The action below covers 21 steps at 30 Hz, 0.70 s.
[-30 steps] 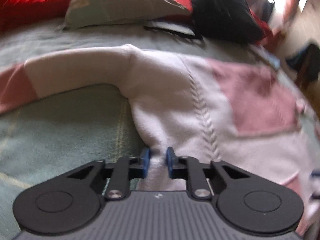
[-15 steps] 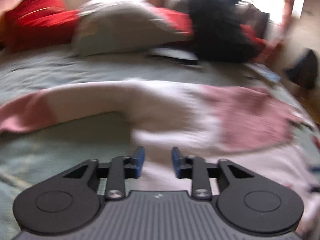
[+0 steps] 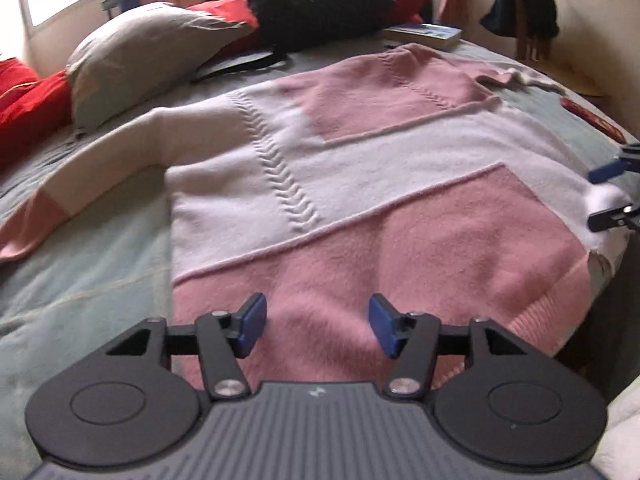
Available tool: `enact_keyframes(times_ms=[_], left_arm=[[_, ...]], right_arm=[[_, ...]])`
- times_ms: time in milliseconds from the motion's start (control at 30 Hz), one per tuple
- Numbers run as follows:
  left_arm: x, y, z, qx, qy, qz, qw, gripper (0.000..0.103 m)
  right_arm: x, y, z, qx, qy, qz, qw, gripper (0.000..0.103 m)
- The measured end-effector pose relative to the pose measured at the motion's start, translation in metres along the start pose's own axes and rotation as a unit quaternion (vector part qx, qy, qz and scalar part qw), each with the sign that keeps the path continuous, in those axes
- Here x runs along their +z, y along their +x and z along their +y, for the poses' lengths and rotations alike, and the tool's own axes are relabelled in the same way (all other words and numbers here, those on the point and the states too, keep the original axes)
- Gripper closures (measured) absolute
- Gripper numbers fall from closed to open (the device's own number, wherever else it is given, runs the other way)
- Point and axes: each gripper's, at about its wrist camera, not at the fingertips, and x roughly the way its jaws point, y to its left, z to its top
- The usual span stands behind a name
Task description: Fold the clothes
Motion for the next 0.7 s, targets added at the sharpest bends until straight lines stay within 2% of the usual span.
enact_keyframes(times_ms=[100, 233, 300, 400, 467, 533, 633, 700], left_arm=[[0.015, -0.013, -0.022, 0.030, 0.017, -0.040, 0.9986, 0.043], [0.028, -0.013, -0.059, 0.020, 0.043, -0.070, 0.9964, 0.036], [0.023, -0.004, -0.073, 0.019, 0.057, -0.056, 0.9967, 0.036], [0.001, 0.010, -0.079, 0.044, 0.060, -0.008, 0.9972, 0.035], [-0.013, 0.004, -0.072, 0.034, 0.032, -0.011, 0.9988, 0.033], [-0.019, -0.003, -0.065, 0.020, 0.014, 0.001, 0.9997, 0.030], [-0.013, -0.008, -0.059, 0.017, 0.000, 0.009, 0.9998, 0.030], [-0.005, -0.011, -0.057, 0.027, -0.009, -0.003, 0.9996, 0.030]], right_arm=[[0.014, -0.008, 0.017, 0.006, 0.016, -0.041, 0.999, 0.005], [0.033, 0.015, 0.044, 0.022, 0.033, -0.058, 0.998, 0.005], [0.031, 0.031, 0.055, 0.017, 0.033, -0.046, 0.998, 0.006], [0.012, 0.039, 0.063, -0.011, 0.020, -0.038, 0.999, 0.004], [-0.004, 0.030, 0.061, -0.011, 0.010, -0.041, 0.999, 0.000], [-0.017, 0.021, 0.057, -0.008, 0.011, -0.033, 0.999, 0.000], [-0.020, 0.006, 0.048, 0.005, 0.024, -0.034, 0.999, 0.000], [-0.015, -0.002, 0.040, 0.006, 0.043, -0.049, 0.998, 0.000]])
